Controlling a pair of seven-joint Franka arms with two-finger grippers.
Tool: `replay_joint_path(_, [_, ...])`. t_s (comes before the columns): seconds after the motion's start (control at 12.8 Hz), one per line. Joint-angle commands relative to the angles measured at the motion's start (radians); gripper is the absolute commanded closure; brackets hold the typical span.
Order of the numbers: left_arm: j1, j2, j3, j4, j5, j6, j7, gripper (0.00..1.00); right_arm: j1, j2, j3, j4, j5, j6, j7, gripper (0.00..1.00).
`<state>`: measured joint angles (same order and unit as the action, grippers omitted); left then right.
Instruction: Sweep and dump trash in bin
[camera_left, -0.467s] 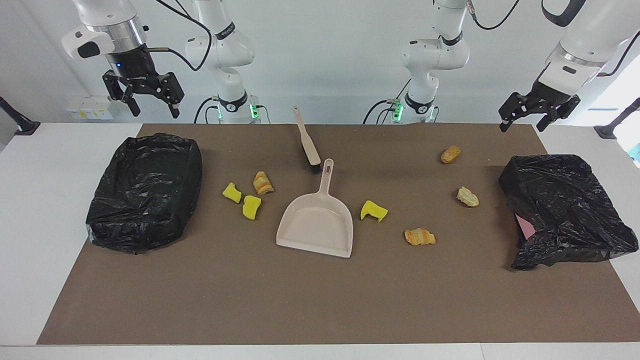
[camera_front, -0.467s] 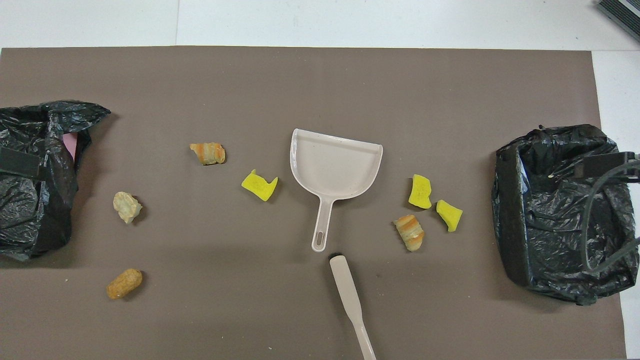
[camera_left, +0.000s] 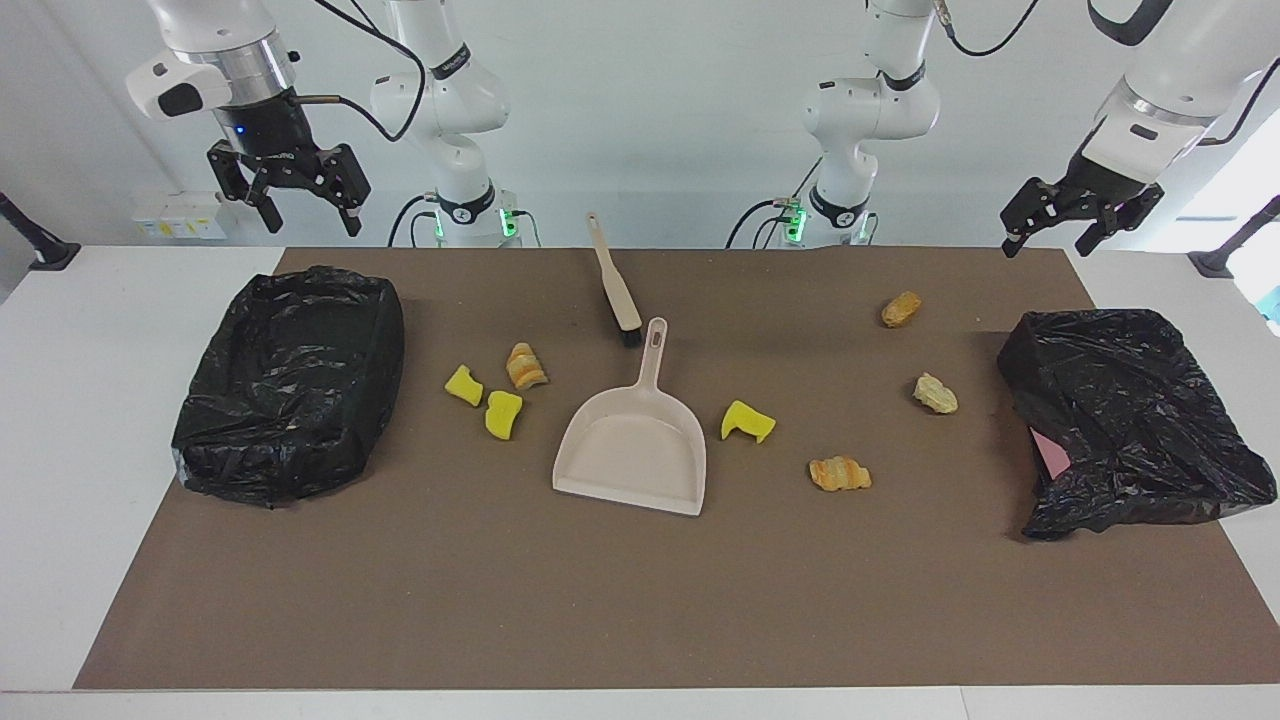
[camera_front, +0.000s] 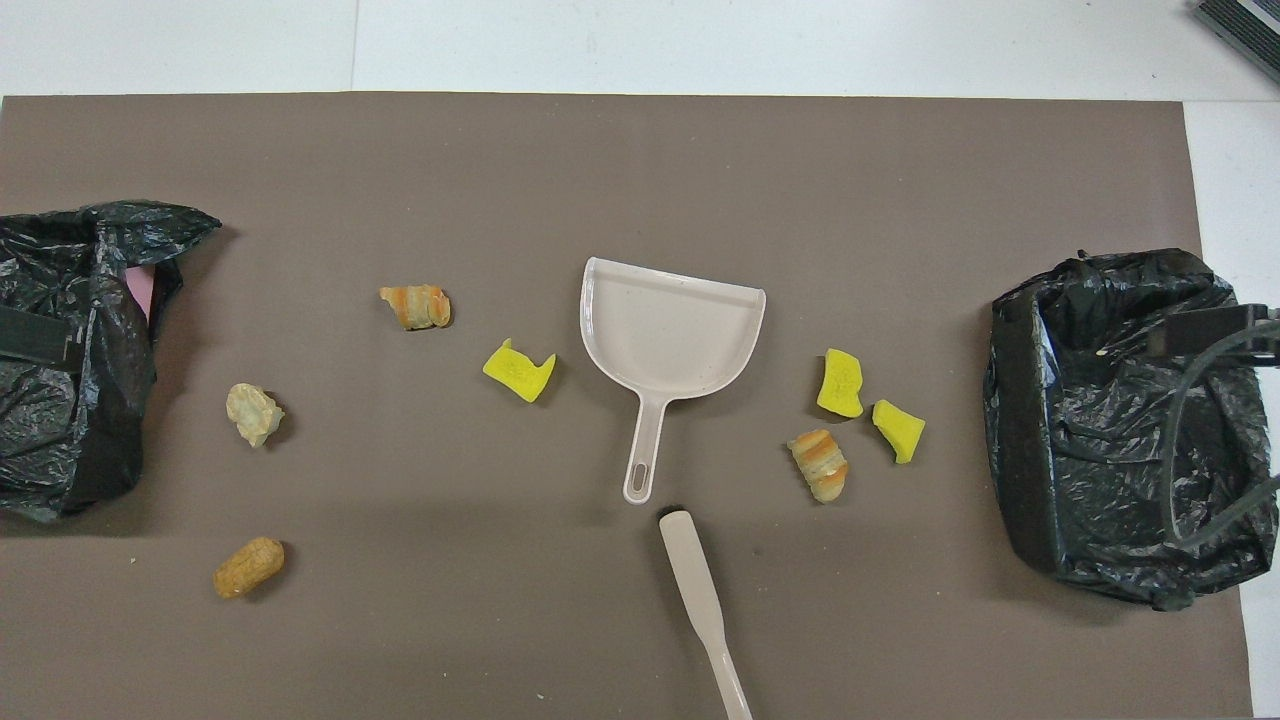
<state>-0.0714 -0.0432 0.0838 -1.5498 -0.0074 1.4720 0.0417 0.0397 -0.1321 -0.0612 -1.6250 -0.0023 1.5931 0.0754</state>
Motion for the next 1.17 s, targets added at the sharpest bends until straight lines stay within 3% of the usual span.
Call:
replay_joint_path(0.0, [-0.004, -0.017, 0.002, -0.010, -0.008, -0.027, 0.012, 0.00, -0.012, -0.017, 0.003, -0.010, 0.013, -0.021, -0.022, 0.00])
replay_joint_path(0.78, [-0.015, -0.027, -0.003, -0.041, -0.008, -0.024, 0.014, 0.00, -0.012, -0.017, 0.006, -0.010, 0.013, -0.019, -0.022, 0.00])
replay_joint_path(1.09, [-0.047, -0.058, -0.012, -0.127, -0.008, 0.005, 0.007, 0.00, -0.012, -0.017, 0.006, -0.010, 0.013, -0.019, -0.022, 0.00])
